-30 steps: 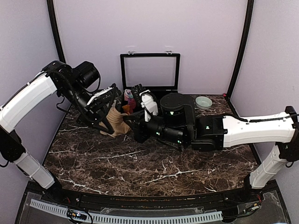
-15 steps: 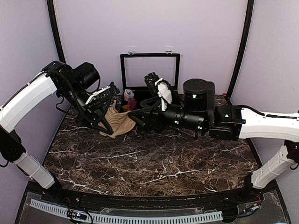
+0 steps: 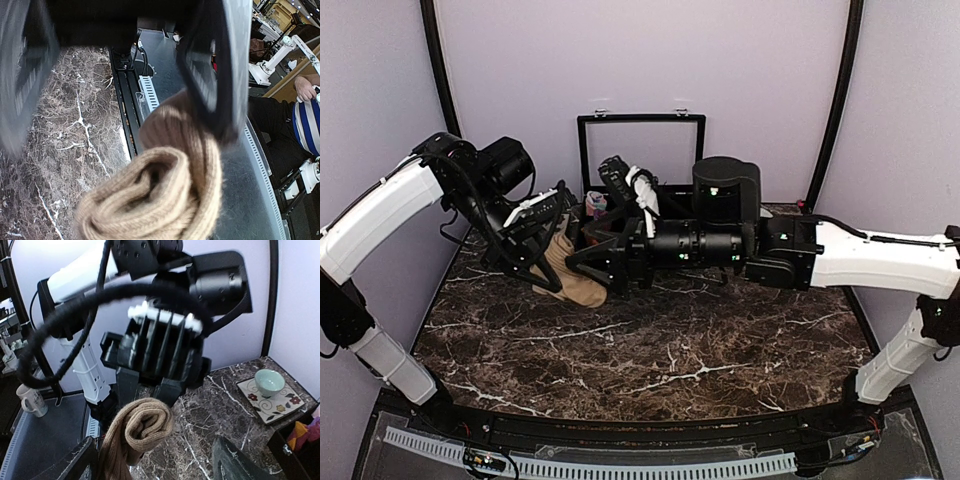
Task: Roll the socks
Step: Roll the sock at the center of the board.
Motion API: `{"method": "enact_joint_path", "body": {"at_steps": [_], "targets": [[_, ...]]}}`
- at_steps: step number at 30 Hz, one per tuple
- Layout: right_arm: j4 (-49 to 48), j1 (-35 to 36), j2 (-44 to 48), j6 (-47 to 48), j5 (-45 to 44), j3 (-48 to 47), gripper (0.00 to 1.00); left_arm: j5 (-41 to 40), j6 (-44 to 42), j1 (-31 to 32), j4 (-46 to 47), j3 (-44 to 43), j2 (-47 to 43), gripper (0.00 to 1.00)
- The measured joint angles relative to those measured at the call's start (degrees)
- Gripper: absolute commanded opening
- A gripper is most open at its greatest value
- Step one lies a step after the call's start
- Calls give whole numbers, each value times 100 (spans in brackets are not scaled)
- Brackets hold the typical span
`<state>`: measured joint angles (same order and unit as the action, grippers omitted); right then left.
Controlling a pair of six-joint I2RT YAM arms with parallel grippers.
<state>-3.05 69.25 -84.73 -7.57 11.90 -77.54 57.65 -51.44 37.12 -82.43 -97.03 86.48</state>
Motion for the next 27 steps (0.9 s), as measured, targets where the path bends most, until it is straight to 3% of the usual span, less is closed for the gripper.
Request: {"method": "enact_joint_path", "body": {"at_steps": [6,15,16,25,27], "targets": [[28,2,-551,-20,243,-221,77,-4,2,0,0,0,31,0],[-2,-15,-614,188,129,-348,70,133,0,111,0,2,31,0],[-13,-20,-619,243,201,-356,67,184,0,146,0,2,28,0],[-175,-68,-918,289,1314,-713,1,431,28,232,-90,11,-52,0],[-223,-68,-925,238,1427,-713,0,444,15,251,-151,22,-70,0]]}}
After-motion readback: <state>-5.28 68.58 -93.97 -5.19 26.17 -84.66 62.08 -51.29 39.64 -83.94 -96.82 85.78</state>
